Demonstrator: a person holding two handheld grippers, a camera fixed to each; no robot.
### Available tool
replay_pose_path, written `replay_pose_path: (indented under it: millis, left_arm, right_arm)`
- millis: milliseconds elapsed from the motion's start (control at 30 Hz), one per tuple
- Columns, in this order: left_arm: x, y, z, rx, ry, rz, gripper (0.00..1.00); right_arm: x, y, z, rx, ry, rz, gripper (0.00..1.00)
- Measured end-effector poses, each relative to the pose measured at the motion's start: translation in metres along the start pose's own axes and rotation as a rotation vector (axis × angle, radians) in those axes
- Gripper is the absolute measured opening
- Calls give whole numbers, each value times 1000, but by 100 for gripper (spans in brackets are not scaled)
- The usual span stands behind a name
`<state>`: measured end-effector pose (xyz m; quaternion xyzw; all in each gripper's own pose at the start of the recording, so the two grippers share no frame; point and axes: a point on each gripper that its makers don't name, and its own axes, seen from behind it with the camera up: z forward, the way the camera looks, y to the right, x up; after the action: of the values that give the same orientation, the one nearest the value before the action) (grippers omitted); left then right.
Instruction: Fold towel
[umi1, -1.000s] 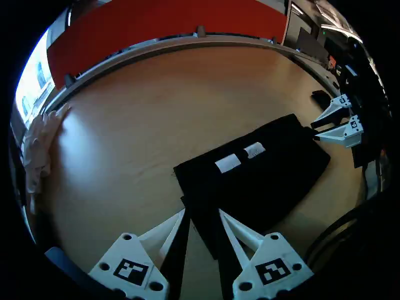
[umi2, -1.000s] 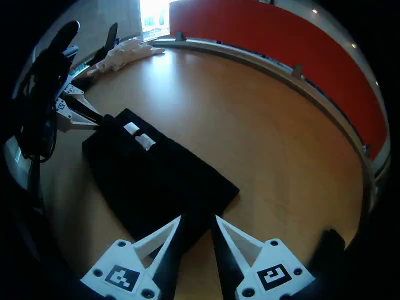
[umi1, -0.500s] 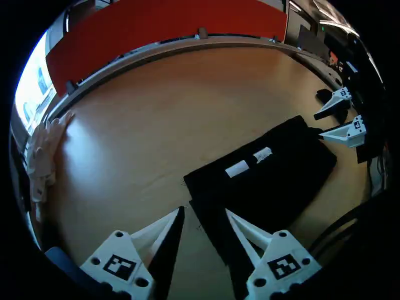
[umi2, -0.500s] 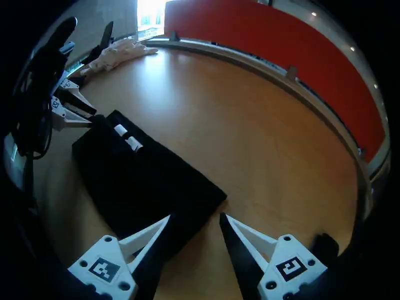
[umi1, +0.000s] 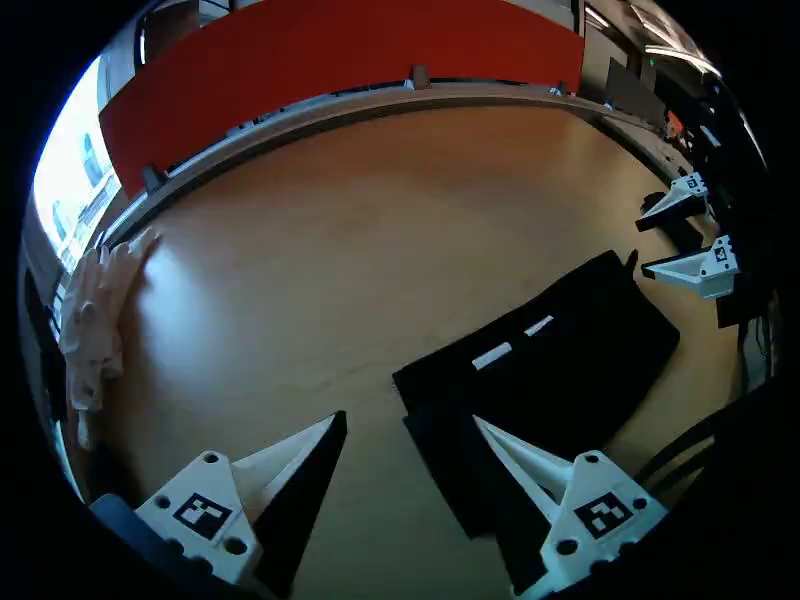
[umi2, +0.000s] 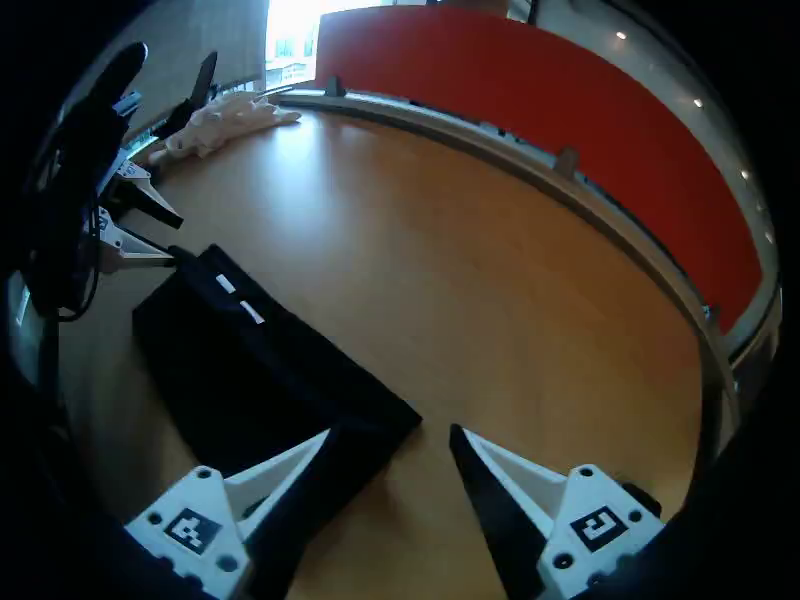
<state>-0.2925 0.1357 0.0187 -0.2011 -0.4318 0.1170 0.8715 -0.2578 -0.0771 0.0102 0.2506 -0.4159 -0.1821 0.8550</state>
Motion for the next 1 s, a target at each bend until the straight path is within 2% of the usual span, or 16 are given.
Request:
replay_pose_path:
  millis: [33,167,700,1000]
  left_arm:
    - [0,-1,-1,2,1,-1,89]
    - [-2,-3,-5,3,2,-8,92]
    - [-25,0,-27,7,-3,-47,92]
    - [-40,6,-42,12,-5,-56,92]
  right_arm:
    - [1,0,-1,1,4,2,90]
    - [3,-1,-4,0,12,6,90]
    - [-14,-16,-23,4,10,25,90]
    - [-31,-25,-39,3,8,39,90]
